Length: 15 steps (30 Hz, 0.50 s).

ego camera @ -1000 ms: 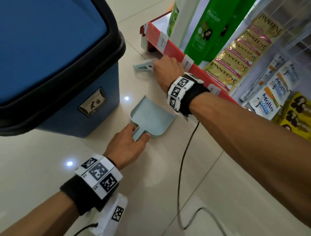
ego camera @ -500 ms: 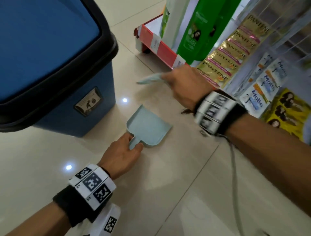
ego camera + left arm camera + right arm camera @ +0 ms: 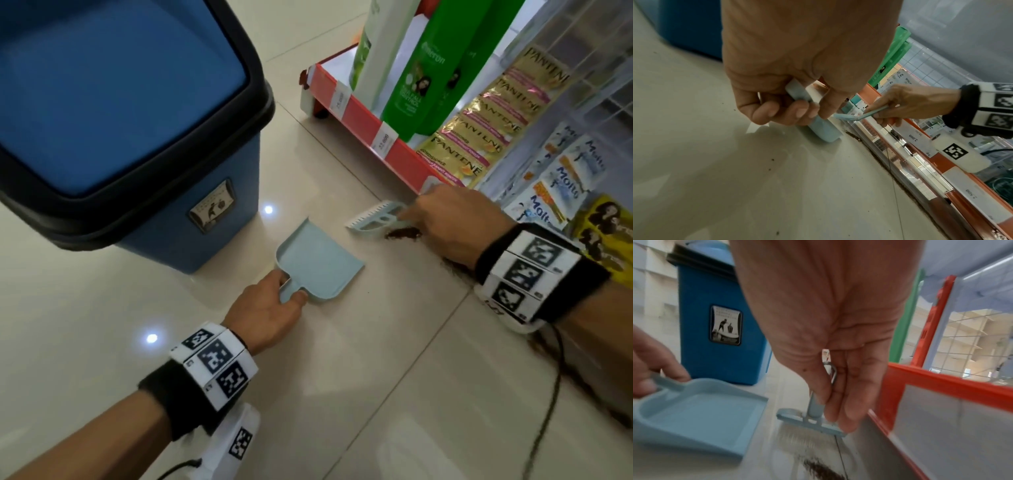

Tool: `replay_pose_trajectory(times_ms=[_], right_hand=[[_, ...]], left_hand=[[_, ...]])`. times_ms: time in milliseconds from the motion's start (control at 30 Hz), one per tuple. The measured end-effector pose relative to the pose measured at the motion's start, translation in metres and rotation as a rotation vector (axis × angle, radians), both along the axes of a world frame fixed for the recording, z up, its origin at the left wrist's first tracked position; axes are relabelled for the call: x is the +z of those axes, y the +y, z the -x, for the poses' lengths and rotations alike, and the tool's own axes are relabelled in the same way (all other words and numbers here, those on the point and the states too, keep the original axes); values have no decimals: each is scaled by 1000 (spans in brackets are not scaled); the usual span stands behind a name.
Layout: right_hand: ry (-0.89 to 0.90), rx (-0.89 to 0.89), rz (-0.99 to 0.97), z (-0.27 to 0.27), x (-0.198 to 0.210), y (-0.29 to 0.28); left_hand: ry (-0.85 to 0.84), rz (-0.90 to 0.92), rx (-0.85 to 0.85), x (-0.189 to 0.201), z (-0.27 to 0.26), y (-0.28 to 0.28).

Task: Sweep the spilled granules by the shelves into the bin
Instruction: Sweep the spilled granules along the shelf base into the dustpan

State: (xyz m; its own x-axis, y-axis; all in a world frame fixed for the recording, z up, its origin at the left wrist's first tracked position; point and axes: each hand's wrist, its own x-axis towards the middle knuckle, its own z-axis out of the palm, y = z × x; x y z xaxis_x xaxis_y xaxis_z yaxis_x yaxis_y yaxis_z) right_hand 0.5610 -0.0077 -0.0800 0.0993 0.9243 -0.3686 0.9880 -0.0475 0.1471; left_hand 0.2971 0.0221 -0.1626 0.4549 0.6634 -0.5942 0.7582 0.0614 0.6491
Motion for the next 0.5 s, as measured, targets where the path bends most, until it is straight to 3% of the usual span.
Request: replay_pose_trajectory(times_ms=[200, 367, 500], right_hand=[[35, -4, -261, 28, -10, 49], [-26, -166, -260, 44, -46, 106], [-80, -223, -192, 32, -51, 82]], left_hand=[[-32, -21, -29, -1, -18, 6], [-38, -23, -12, -2, -22, 13], [-44, -19, 24, -2, -18, 15]])
